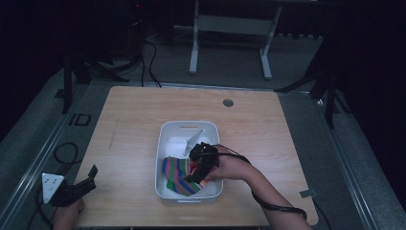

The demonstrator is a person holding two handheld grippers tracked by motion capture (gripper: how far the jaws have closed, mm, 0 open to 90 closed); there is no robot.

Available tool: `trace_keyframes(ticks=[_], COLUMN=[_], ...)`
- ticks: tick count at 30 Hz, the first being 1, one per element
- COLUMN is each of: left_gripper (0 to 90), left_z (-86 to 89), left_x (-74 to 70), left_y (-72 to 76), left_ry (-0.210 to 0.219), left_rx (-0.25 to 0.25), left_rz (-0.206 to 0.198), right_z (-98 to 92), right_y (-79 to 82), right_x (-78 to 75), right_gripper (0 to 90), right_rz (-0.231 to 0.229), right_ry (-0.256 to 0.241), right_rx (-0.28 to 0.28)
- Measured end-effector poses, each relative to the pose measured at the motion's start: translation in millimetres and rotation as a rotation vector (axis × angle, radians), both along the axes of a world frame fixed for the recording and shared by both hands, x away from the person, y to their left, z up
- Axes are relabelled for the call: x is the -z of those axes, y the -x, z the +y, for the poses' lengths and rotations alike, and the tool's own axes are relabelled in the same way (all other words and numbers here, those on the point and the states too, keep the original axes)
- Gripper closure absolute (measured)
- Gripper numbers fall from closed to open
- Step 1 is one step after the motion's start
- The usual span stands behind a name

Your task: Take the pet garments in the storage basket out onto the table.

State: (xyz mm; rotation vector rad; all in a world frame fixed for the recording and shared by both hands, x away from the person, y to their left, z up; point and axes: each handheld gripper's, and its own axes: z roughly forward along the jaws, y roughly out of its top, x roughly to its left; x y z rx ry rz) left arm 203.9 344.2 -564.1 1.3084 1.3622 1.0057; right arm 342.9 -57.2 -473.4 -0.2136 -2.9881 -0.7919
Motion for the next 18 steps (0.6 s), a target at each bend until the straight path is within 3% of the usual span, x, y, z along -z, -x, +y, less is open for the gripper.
trace_keyframes(ticks=[6, 8, 11, 13, 14, 18], left_gripper=[0.9, 0.9, 0.9, 0.9, 0.9, 0.9], left_z=[-0.1, -0.1, -0.4, -0.4, -0.5, -0.6], left_x=[0.0, 0.0, 0.0, 0.0, 0.0, 0.0], left_y=[0.0, -0.1, -0.1, -0.1, -0.1, -0.1], left_ry=[-0.001, -0.002, -0.005, -0.006, -0.006, -0.007], left_rx=[0.000, 0.000, -0.001, -0.003, -0.004, -0.004], left_rz=[0.000, 0.000, 0.000, 0.001, 0.000, 0.001], right_z=[12.0, 14.9, 17.3, 18.0, 17.6, 8.2], right_y=[4.4, 7.7, 12.9, 15.6, 15.5, 10.5], right_x=[11.4, 17.3, 24.4, 26.9, 26.3, 14.4], right_gripper=[11.3, 16.0, 38.8, 69.3, 75.9, 79.9], right_rz=[-0.061, -0.089, -0.117, -0.151, -0.160, -0.153], right_ry=[0.126, 0.183, 0.236, 0.268, 0.264, 0.197], right_rx=[-0.039, -0.057, -0.105, -0.114, -0.110, -0.062])
